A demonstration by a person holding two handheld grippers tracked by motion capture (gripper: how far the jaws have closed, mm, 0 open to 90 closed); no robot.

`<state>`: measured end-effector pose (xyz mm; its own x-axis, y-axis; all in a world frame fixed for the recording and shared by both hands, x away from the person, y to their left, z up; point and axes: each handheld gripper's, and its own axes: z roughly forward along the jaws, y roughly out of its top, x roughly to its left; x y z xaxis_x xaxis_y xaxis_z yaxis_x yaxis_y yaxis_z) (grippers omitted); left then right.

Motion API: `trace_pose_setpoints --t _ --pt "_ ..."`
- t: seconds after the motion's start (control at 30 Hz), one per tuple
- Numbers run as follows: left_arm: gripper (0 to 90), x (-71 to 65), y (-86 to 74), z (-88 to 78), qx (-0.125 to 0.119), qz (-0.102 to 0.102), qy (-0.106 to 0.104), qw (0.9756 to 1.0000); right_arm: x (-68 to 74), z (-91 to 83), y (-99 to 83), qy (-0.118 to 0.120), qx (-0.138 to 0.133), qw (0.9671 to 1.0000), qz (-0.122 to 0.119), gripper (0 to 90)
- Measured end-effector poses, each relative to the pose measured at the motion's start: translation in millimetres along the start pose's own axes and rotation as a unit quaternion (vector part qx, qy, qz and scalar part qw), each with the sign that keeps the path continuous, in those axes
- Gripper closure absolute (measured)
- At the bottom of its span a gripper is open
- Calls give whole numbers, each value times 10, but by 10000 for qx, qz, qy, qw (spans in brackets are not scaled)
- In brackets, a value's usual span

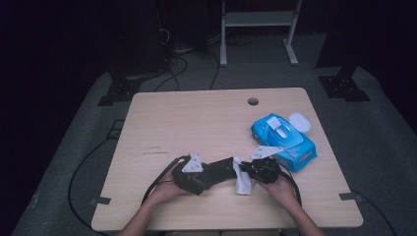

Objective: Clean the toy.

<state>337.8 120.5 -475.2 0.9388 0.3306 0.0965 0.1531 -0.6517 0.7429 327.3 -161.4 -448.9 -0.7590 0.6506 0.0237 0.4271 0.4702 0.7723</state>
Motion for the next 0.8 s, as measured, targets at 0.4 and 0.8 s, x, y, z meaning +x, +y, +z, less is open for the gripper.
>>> trace_pose_setpoints --t 0.4,0.8 --pt "240 -2 11 5 26 25 -4 10000 20 46 56 -3 -23 10000 -52 841" --pt "240 -1 9 8 2 20 -19 10000 -4 132 137 -198 -55 9998 -67 841"
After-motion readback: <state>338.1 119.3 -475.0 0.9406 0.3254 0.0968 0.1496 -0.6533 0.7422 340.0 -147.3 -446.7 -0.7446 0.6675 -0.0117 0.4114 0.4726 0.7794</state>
